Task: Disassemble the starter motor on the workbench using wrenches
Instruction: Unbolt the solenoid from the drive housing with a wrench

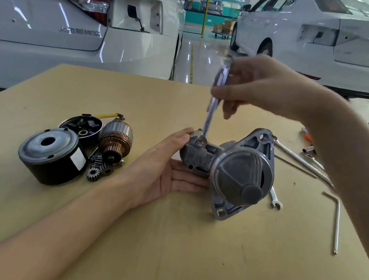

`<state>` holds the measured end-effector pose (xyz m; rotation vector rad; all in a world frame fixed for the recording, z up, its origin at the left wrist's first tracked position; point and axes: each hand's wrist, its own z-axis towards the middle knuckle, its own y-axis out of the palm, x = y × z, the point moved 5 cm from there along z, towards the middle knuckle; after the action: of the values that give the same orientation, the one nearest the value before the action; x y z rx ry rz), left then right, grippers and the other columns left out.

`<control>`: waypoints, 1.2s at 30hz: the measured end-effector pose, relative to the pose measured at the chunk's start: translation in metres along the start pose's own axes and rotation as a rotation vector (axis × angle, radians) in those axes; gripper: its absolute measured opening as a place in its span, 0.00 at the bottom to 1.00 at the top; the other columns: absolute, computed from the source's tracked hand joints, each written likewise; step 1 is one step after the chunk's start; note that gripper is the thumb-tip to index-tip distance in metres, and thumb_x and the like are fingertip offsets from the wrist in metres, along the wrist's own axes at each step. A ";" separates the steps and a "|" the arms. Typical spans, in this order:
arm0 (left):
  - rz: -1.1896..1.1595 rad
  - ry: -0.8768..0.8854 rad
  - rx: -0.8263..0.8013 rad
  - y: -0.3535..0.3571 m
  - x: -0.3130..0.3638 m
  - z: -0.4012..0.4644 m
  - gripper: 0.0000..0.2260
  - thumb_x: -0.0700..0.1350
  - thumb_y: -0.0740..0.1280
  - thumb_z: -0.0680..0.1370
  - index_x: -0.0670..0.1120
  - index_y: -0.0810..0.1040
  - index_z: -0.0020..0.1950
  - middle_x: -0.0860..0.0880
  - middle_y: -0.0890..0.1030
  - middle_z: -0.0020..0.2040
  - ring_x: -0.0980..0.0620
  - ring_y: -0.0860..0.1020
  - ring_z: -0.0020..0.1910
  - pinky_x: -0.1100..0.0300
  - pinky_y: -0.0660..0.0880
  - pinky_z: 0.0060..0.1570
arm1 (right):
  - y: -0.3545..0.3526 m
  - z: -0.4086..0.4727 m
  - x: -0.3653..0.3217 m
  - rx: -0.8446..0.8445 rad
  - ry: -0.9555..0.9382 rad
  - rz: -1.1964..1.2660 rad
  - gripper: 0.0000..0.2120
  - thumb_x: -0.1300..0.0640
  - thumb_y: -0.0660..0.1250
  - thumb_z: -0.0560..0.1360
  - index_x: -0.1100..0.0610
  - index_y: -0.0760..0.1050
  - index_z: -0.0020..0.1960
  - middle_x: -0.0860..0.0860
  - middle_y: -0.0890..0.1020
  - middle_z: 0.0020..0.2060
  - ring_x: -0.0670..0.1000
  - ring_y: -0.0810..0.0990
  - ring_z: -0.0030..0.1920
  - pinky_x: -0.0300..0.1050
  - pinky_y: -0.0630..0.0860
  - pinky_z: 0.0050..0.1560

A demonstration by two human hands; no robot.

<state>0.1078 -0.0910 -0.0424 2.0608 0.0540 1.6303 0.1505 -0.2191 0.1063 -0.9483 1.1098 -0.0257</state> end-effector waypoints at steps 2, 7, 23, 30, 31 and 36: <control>0.002 -0.008 -0.008 -0.001 0.000 0.000 0.23 0.55 0.60 0.76 0.55 0.68 0.71 0.32 0.82 0.51 0.37 0.83 0.45 0.51 0.82 0.42 | 0.015 0.019 -0.020 -0.123 -0.053 -0.109 0.02 0.63 0.64 0.77 0.60 0.74 0.49 0.53 0.84 0.39 0.48 0.83 0.35 0.39 0.80 0.39; -0.086 -0.002 -0.028 0.000 0.000 -0.002 0.15 0.52 0.59 0.78 0.53 0.73 0.63 0.34 0.81 0.40 0.41 0.83 0.34 0.51 0.81 0.37 | 0.077 0.048 -0.045 -0.451 -0.037 -0.397 0.04 0.60 0.65 0.78 0.55 0.77 0.52 0.54 0.83 0.36 0.44 0.80 0.30 0.37 0.77 0.34; -0.066 0.011 -0.058 0.001 0.001 -0.002 0.23 0.52 0.64 0.73 0.55 0.71 0.68 0.32 0.79 0.45 0.39 0.82 0.35 0.51 0.80 0.37 | -0.010 -0.024 0.040 0.263 0.022 0.649 0.07 0.62 0.69 0.67 0.64 0.76 0.45 0.58 0.85 0.39 0.52 0.85 0.37 0.40 0.81 0.38; -0.076 0.011 -0.053 0.000 0.001 -0.001 0.22 0.52 0.64 0.72 0.55 0.71 0.66 0.34 0.81 0.42 0.40 0.82 0.34 0.51 0.80 0.36 | 0.003 -0.037 0.067 0.274 0.104 0.703 0.06 0.62 0.71 0.65 0.63 0.76 0.39 0.61 0.85 0.39 0.53 0.85 0.35 0.40 0.80 0.36; -0.075 0.011 -0.052 0.000 0.001 -0.001 0.22 0.52 0.64 0.72 0.55 0.71 0.66 0.34 0.81 0.42 0.40 0.82 0.34 0.52 0.80 0.35 | 0.004 -0.037 0.067 0.276 0.098 0.705 0.06 0.63 0.70 0.66 0.63 0.75 0.39 0.61 0.85 0.40 0.53 0.85 0.36 0.40 0.80 0.36; -0.061 0.011 -0.055 0.000 0.000 0.000 0.23 0.52 0.64 0.72 0.55 0.70 0.68 0.33 0.81 0.42 0.40 0.82 0.34 0.52 0.80 0.36 | 0.005 -0.036 0.064 0.308 0.081 0.659 0.07 0.62 0.71 0.66 0.63 0.75 0.41 0.60 0.85 0.41 0.54 0.85 0.38 0.40 0.80 0.37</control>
<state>0.1080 -0.0905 -0.0423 1.9897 0.0742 1.5891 0.1517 -0.2674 0.0514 -0.2818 1.4029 0.2972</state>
